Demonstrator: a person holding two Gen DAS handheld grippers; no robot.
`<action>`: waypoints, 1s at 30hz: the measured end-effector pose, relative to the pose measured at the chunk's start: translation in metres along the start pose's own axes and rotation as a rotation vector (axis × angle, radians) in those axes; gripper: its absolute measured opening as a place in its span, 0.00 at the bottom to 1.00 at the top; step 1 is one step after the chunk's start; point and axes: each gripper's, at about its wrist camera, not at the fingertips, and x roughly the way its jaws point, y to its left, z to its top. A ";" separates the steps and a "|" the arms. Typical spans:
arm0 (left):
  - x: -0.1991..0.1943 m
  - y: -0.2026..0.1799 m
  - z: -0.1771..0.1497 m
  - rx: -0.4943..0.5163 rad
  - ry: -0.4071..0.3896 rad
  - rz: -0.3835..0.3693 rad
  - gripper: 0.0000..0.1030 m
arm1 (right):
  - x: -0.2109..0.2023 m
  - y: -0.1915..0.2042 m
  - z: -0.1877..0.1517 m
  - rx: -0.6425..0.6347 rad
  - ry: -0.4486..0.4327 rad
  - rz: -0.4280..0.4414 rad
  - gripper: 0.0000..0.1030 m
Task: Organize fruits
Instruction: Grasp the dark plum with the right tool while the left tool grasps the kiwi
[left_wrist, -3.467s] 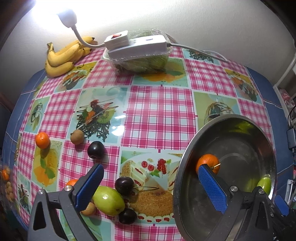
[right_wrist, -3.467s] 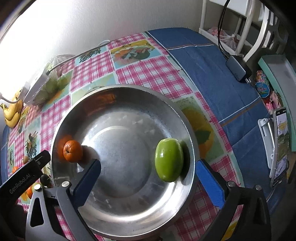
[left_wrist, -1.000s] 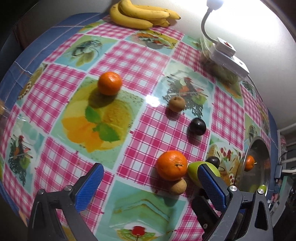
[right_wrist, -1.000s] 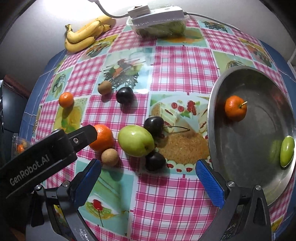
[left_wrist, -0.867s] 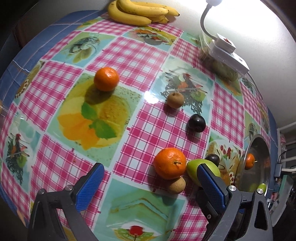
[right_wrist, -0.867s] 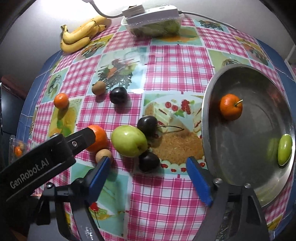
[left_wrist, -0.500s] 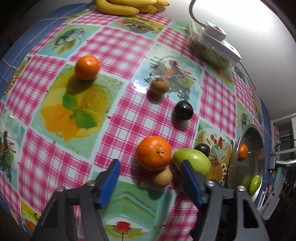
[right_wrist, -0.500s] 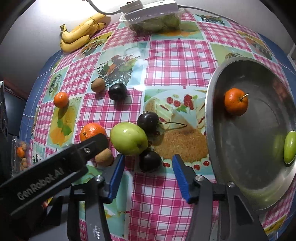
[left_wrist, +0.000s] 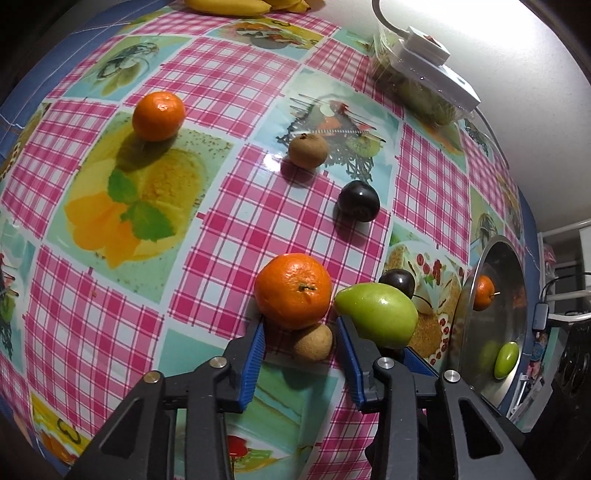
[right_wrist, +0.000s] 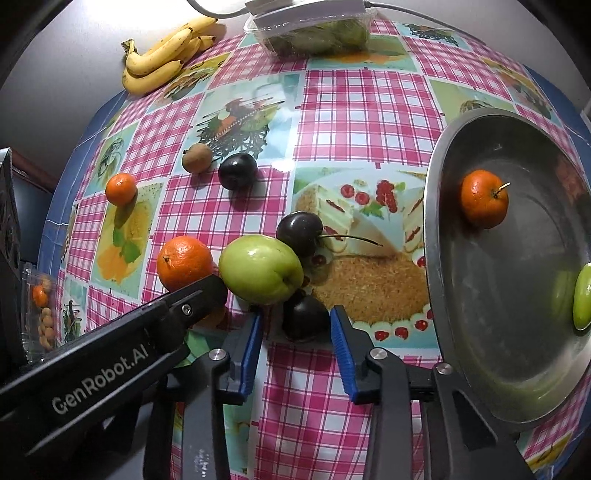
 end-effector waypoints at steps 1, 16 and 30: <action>0.000 0.000 0.000 -0.001 0.001 0.000 0.41 | -0.001 -0.001 -0.001 -0.001 0.000 0.000 0.37; 0.000 0.002 0.001 -0.016 0.011 -0.007 0.40 | -0.002 -0.004 -0.001 -0.010 -0.003 -0.026 0.26; 0.005 -0.003 0.001 -0.005 0.026 -0.011 0.27 | -0.019 -0.015 -0.007 0.021 -0.036 -0.017 0.26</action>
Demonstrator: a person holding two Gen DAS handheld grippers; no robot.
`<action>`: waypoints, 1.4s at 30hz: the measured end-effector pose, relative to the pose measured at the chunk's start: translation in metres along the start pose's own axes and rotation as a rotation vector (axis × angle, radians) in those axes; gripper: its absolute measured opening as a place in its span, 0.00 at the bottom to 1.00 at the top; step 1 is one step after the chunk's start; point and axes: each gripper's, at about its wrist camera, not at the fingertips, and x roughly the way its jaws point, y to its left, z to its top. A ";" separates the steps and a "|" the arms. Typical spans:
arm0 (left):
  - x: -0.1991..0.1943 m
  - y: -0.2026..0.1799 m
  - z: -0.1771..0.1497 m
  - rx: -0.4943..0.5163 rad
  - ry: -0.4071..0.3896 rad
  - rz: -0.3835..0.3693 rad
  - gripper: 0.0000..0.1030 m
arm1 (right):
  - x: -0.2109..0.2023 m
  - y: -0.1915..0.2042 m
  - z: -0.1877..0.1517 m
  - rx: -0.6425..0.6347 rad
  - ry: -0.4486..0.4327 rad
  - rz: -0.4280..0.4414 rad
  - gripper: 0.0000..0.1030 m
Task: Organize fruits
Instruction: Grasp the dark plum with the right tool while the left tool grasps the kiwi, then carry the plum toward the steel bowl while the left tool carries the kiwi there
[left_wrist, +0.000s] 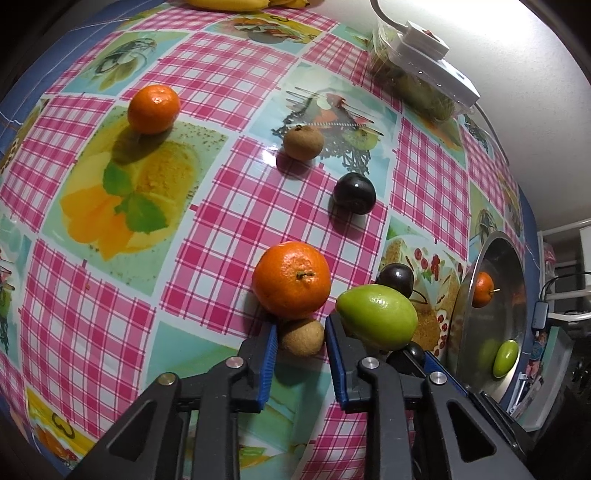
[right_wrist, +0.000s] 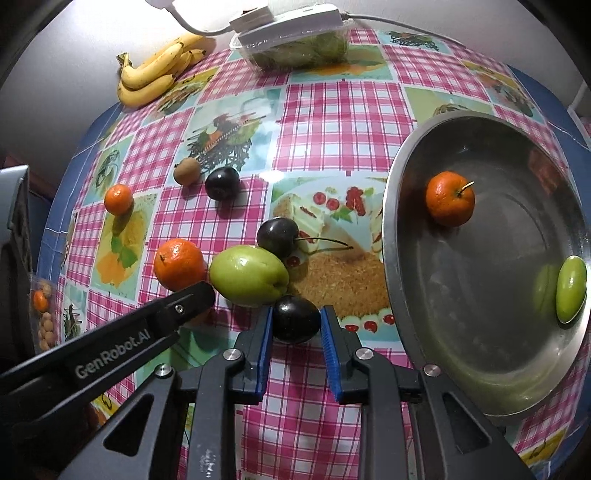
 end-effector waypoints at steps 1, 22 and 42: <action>0.000 0.000 0.000 0.002 0.000 -0.002 0.27 | -0.001 0.000 0.000 0.001 -0.002 0.002 0.26; -0.057 -0.009 0.003 0.039 -0.167 -0.035 0.27 | -0.061 -0.013 0.003 0.058 -0.155 0.078 0.26; -0.058 -0.056 -0.011 0.158 -0.214 -0.007 0.27 | -0.065 -0.073 0.003 0.203 -0.156 0.012 0.26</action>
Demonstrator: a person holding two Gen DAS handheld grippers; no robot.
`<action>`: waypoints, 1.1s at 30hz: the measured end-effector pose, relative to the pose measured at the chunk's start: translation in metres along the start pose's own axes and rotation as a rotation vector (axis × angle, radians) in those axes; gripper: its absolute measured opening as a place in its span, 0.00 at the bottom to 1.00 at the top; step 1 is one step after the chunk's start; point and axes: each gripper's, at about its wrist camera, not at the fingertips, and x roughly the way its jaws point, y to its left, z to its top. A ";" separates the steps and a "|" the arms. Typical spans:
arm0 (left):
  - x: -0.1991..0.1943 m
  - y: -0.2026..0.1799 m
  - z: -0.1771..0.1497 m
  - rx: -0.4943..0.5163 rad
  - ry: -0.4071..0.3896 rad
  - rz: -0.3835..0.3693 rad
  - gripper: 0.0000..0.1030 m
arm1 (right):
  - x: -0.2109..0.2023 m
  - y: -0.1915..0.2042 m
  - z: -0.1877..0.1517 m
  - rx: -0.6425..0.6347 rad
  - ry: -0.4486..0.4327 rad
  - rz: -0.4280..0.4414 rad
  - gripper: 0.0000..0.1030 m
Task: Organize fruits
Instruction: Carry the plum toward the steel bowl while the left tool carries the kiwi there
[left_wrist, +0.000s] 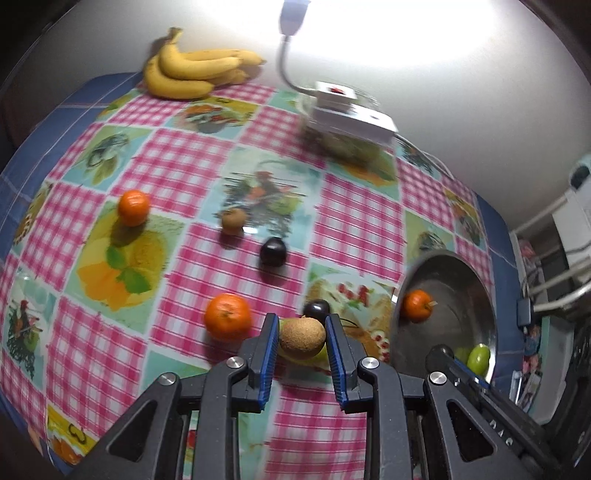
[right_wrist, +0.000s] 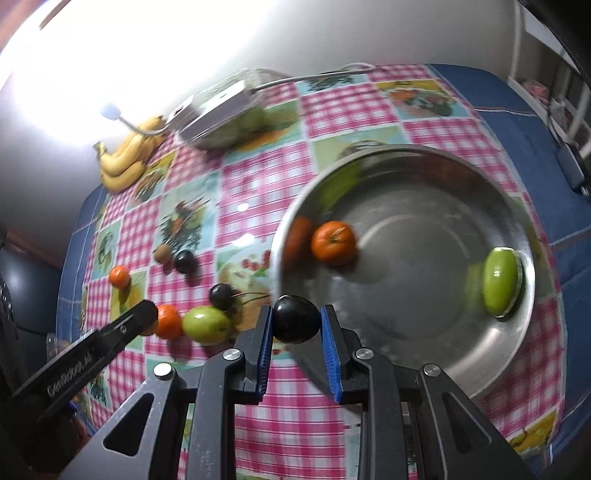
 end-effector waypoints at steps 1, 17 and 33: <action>0.001 -0.006 -0.001 0.015 0.001 -0.001 0.27 | -0.002 -0.005 0.001 0.011 -0.004 -0.005 0.26; 0.027 -0.101 -0.029 0.268 0.059 -0.034 0.27 | -0.027 -0.076 0.008 0.141 -0.067 -0.140 0.26; 0.057 -0.143 -0.046 0.397 0.071 0.022 0.27 | -0.016 -0.093 0.009 0.158 -0.036 -0.207 0.26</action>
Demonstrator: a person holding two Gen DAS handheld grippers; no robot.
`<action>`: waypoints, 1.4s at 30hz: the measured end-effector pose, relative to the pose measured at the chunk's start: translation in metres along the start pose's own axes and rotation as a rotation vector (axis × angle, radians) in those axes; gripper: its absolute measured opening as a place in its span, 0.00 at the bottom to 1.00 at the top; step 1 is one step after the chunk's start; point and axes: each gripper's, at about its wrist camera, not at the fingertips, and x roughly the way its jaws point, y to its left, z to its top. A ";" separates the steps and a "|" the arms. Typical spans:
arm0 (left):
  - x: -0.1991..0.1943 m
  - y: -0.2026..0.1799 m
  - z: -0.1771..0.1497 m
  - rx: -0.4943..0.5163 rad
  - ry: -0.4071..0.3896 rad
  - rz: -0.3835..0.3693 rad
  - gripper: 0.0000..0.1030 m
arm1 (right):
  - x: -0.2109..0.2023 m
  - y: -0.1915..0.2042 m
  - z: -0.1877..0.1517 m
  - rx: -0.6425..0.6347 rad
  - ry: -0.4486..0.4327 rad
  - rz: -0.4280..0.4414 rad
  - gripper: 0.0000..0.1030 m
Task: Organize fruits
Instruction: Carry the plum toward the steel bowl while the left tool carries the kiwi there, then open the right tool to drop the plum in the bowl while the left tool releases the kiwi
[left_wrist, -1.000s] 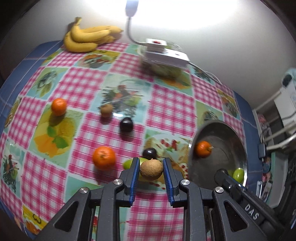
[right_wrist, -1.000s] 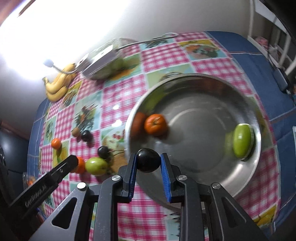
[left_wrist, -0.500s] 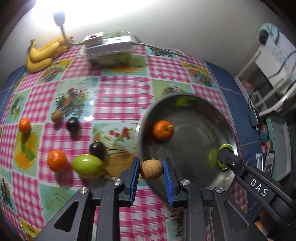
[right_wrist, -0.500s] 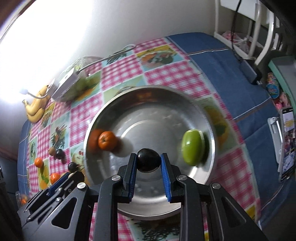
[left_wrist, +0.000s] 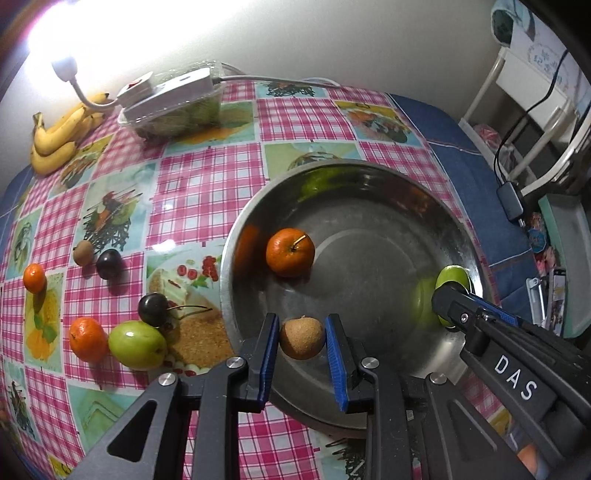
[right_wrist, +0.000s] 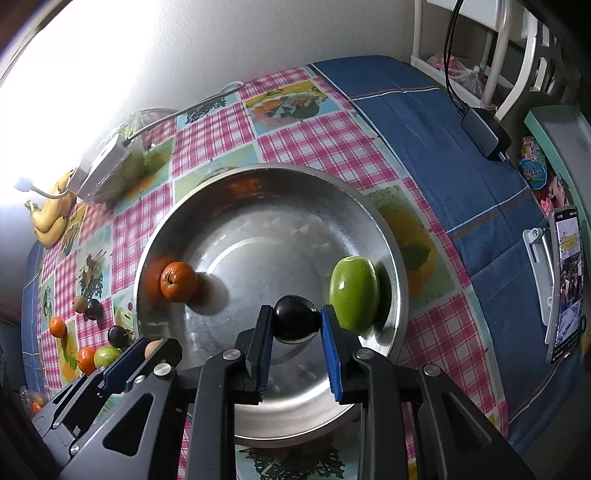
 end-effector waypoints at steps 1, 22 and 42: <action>0.001 -0.001 0.000 0.003 0.001 0.003 0.27 | 0.001 0.001 0.000 -0.003 0.002 -0.003 0.26; 0.023 -0.006 -0.004 0.016 0.051 0.065 0.27 | 0.026 -0.005 -0.001 -0.030 0.076 -0.060 0.26; 0.024 -0.004 -0.005 -0.004 0.062 0.062 0.29 | 0.024 -0.002 0.003 -0.036 0.090 -0.058 0.37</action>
